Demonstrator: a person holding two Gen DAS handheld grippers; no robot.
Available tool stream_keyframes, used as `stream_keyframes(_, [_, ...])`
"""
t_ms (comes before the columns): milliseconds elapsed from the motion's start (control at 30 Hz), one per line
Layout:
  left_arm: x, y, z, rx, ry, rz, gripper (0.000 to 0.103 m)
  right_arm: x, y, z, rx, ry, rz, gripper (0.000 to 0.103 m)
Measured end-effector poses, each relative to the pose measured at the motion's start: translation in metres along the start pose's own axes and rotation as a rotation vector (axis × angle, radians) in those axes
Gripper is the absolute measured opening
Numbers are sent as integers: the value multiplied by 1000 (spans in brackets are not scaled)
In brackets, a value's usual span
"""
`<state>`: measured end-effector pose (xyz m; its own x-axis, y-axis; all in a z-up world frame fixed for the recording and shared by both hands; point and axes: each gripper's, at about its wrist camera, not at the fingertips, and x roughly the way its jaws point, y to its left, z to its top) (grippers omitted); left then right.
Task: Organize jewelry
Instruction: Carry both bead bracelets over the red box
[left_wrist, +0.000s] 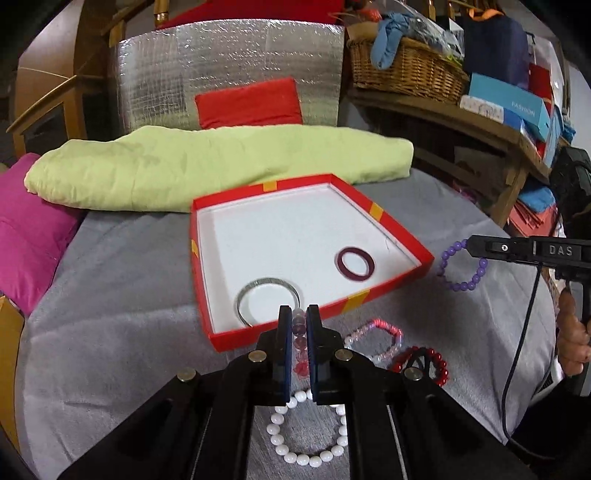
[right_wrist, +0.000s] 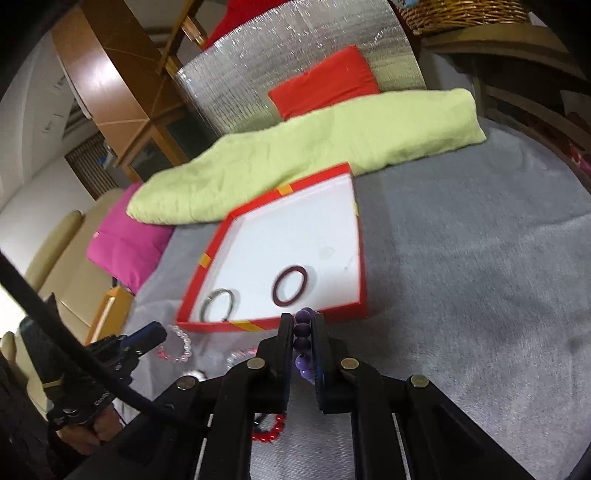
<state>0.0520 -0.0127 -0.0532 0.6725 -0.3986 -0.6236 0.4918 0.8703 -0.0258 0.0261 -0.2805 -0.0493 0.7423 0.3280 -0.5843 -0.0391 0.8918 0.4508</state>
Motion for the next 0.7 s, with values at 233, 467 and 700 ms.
stream_keyframes(233, [7,8,10,-60,-23,3,8,-2,11,10,26,-65,59,10])
stream_keyframes(467, [25,6,22,-100,-19,-17,8,24,22,22,43,-69,52,10])
stream_keyframes(700, [38,-4,29,-120,-10,-17,8,36,15,28,66,-64,29,10])
